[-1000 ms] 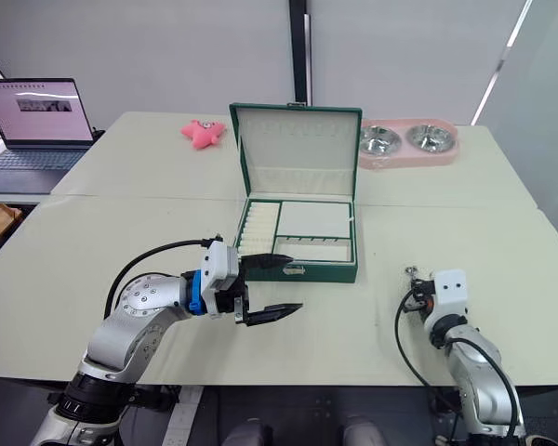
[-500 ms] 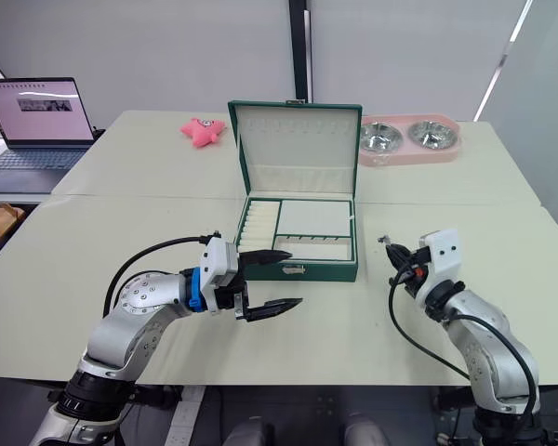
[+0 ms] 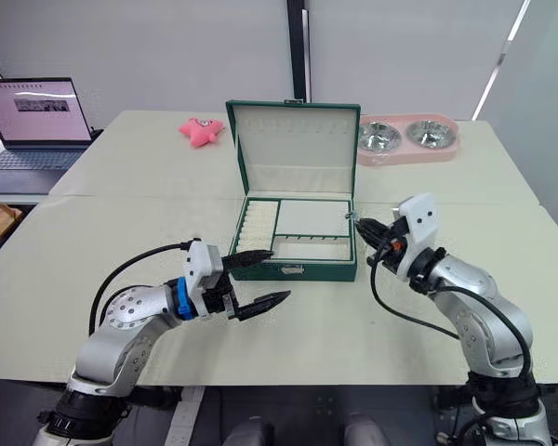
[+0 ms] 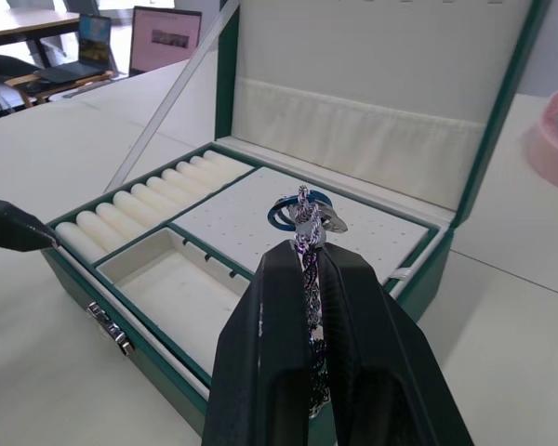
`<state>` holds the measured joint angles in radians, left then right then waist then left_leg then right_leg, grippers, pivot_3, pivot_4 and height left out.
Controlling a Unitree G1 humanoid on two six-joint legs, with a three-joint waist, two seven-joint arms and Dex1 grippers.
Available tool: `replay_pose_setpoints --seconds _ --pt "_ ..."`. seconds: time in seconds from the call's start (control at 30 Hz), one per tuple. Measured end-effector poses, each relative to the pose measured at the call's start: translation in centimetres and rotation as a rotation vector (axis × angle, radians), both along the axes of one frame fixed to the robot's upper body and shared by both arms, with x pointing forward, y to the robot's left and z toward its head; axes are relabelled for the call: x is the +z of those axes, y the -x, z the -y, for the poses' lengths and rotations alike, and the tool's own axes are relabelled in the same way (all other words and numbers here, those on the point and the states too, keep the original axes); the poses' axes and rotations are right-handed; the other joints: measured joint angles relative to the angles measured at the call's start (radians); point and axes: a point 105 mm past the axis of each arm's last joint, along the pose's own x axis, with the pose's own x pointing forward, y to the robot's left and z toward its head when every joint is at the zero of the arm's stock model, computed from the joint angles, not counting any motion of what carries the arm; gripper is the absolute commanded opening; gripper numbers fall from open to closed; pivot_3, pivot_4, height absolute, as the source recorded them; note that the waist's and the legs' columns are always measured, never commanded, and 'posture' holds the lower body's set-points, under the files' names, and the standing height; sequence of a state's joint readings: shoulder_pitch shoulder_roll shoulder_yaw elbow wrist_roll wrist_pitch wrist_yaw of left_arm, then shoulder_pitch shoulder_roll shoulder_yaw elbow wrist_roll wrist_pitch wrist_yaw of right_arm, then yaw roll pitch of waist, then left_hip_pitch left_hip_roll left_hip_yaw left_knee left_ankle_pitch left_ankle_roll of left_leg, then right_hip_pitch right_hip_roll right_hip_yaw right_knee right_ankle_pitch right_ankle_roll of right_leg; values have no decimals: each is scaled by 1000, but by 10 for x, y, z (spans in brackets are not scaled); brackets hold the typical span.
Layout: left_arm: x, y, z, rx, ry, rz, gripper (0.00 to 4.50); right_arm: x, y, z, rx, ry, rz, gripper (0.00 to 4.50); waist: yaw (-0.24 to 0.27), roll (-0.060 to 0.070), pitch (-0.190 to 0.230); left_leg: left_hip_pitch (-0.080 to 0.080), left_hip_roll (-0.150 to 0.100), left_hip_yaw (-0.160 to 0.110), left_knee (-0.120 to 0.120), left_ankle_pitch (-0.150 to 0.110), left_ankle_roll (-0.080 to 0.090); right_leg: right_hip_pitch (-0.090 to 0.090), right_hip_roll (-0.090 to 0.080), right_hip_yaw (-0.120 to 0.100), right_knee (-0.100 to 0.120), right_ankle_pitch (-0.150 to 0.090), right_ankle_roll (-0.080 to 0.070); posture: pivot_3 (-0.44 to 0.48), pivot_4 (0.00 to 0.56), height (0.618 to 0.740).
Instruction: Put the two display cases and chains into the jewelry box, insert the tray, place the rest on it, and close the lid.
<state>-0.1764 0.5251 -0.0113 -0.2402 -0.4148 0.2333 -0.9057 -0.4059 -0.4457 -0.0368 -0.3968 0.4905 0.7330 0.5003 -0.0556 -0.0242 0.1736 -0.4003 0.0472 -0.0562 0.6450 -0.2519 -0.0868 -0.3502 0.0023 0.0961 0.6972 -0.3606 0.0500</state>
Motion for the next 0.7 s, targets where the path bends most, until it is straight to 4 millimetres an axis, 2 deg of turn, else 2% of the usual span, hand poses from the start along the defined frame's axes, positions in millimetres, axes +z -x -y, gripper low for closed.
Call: replay_pose_setpoints --seconds 0.3,0.47,0.7 --pt "-4 9 -19 168 31 -12 4500 -4 -19 -34 147 50 -10 0 -2 0 0 0 0 1 0 0 0 -1 -1 0 0 0 0 0 150 740" --pt "-6 18 -29 251 45 -16 4500 -17 -27 -54 206 95 -27 0 -1 0 0 0 0 0 0 0 0 -1 -1 0 0 0 0 0 150 740" --pt "-6 25 -35 317 56 -18 4500 -33 -31 -61 248 142 -43 0 0 0 0 0 0 0 0 0 0 -1 -1 0 0 0 0 0 150 740"
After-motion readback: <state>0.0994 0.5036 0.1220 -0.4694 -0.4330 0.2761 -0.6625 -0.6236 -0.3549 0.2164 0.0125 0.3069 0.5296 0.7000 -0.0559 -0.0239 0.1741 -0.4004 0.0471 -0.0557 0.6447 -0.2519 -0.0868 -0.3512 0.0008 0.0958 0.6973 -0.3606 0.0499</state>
